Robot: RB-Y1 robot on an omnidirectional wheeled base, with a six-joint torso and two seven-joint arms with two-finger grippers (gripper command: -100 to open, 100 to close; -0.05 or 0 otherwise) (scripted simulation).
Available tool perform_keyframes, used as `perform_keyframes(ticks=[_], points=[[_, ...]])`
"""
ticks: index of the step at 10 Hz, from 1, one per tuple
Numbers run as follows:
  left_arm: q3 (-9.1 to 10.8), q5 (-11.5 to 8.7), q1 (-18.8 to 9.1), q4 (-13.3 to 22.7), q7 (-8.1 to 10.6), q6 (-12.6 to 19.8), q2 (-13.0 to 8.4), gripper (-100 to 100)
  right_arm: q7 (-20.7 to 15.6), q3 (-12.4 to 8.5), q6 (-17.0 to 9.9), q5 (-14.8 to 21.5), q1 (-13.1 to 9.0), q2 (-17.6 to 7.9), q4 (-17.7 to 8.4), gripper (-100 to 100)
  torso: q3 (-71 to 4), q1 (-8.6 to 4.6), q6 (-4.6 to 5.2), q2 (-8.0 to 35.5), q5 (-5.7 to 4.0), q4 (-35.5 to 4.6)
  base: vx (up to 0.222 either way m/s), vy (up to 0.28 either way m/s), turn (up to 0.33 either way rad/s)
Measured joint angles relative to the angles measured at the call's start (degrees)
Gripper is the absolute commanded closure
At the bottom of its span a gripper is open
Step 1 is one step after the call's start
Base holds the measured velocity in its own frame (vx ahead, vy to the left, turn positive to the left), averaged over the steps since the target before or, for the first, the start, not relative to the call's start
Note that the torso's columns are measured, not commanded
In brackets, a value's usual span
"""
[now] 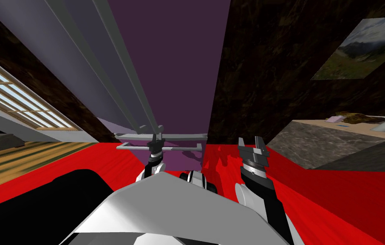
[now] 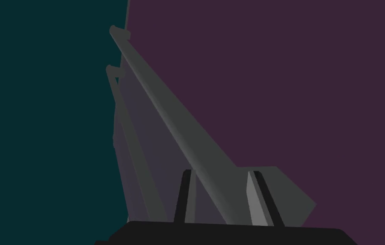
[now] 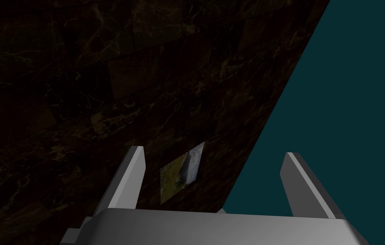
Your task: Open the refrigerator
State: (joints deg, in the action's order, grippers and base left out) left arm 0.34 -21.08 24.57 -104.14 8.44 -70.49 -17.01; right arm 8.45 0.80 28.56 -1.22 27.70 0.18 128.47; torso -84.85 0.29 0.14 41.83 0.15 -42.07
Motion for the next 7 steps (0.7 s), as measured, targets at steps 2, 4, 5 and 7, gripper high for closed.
perform_keyframes(ticks=[2, 4, 5, 7], points=[[-0.79, 0.63, -0.18, 1.42, 0.26, -2.02, 0.55, -100, 0.00, -0.01, 0.00, 0.00, 0.01, -0.01, 0.00, 0, 0.02, -0.07, -0.11, 0.06, -0.07, -0.07, 0.021, 0.057, -0.053], [-1.34, 1.13, -0.50, 2.84, 0.59, -3.89, 0.91, -100, 0.00, -0.01, 0.00, 0.00, 0.01, -0.01, 0.00, 0, 0.30, -0.34, -0.14, 0.48, -0.17, -0.22, 0.024, 0.045, -0.031], [-1.59, 1.36, -0.60, 3.49, 0.78, -4.88, 1.07, -100, 0.00, 0.00, 0.00, 0.00, 0.01, 0.00, 0.00, 0, 0.36, -0.38, -0.14, 0.57, -0.18, -0.25, 0.016, 0.042, -0.046], [-2.14, 1.84, -0.67, 4.56, 1.15, -6.85, 1.42, -100, 0.00, 0.00, 0.00, 0.00, 0.01, 0.00, 0.00, 0, 0.32, -0.31, -0.14, 0.50, -0.15, -0.23, 0.016, 0.040, -0.040]])
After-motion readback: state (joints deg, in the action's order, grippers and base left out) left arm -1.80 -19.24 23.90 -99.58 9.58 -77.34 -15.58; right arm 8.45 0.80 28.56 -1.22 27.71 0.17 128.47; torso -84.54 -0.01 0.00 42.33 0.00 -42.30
